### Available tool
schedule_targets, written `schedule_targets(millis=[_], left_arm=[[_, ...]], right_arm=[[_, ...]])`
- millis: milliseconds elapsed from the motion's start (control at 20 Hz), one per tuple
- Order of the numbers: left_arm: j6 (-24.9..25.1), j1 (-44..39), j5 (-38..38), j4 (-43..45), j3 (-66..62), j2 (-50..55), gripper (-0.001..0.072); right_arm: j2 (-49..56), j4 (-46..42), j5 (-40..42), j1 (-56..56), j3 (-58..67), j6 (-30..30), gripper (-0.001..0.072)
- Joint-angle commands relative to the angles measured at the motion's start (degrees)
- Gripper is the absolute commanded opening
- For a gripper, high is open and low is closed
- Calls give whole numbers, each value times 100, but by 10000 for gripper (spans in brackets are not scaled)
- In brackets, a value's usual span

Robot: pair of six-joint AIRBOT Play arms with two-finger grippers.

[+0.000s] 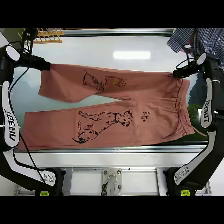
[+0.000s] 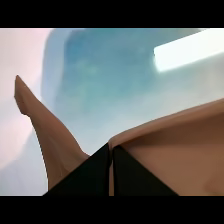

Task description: Fold the clothes and pants, and hang the long-sleeved shirts on hangers.

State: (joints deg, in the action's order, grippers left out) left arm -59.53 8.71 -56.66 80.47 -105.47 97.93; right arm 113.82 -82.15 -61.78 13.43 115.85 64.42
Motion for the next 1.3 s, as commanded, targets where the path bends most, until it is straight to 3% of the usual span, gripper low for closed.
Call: schedule_targets(millis=[0,150,400,650,1250], left_arm=[[-2,-4,105,101,-774,337,4],[-20,-2,-350,173,-1010,468,3],[-916,13,-334,1298,262,-264,1],[-949,11,179,1751,2179,-1777,2],[-643,433,181,1834,5342,-4557,4]], right_arm=[[-553,-297,238,2,4,205,20],[-894,-365,-175,0,2,330,18],[-1373,-807,-872,-2,-389,485,16],[-2009,-890,-1073,-9,-1045,490,16],[-4033,-1198,-761,24,-4225,501,16]])
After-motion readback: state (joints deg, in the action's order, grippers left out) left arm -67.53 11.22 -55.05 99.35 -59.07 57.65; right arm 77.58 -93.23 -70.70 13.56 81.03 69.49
